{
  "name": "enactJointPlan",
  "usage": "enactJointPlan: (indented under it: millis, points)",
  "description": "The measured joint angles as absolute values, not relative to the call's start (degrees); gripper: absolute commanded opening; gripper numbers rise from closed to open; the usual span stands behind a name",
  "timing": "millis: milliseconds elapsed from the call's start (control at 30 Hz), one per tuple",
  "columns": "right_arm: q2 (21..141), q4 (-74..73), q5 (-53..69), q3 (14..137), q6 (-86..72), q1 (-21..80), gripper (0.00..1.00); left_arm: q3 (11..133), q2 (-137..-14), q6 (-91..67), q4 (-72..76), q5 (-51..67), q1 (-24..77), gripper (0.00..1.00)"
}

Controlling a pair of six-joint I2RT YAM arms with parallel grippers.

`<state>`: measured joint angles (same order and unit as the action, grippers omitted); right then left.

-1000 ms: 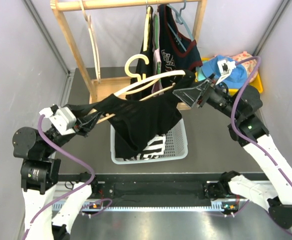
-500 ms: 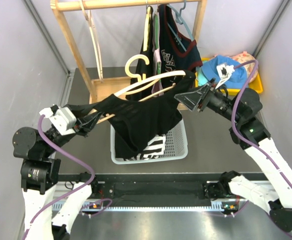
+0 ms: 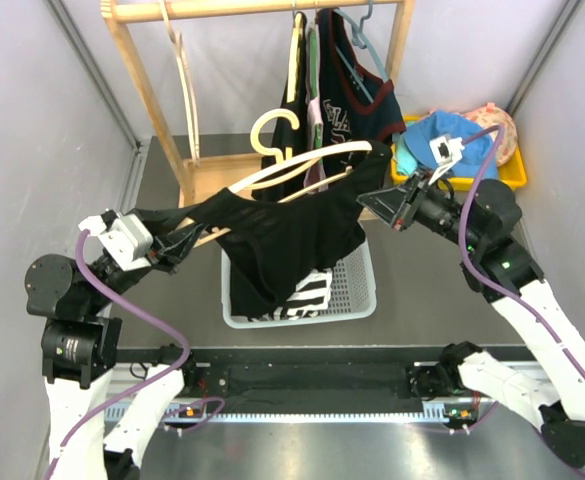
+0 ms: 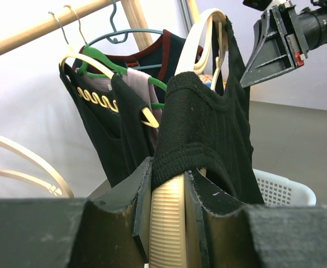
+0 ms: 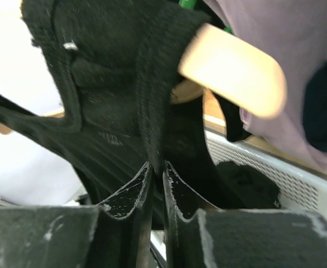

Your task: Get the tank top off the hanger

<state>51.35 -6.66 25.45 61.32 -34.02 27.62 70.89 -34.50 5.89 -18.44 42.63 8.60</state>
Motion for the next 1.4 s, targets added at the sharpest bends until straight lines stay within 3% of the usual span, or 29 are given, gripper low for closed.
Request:
enactJointPlan:
  millis: [233,300,633,1133,1400]
  points:
    - [49.0,-14.4,20.3,68.7,-31.2,25.5,0.06,70.9,-34.5,5.9,-18.3,42.6,8.6,0.0]
    - [48.2,-14.7,19.0,70.5,-31.1,23.3,0.0,70.9,-34.5,5.9,-18.2,42.6,8.6,0.0]
    - [49.0,-16.3,9.8,71.9,-33.1,17.8,0.0,70.9,-34.5,6.6,-18.2,42.6,8.6,0.0]
    - [52.4,-18.1,5.5,66.0,-34.5,12.2,0.0,70.9,-34.7,7.5,-18.7,42.9,8.6,0.0]
    - [53.1,-14.9,11.8,55.4,-34.6,12.4,0.0,70.9,-34.8,7.3,-18.9,42.9,8.6,0.0]
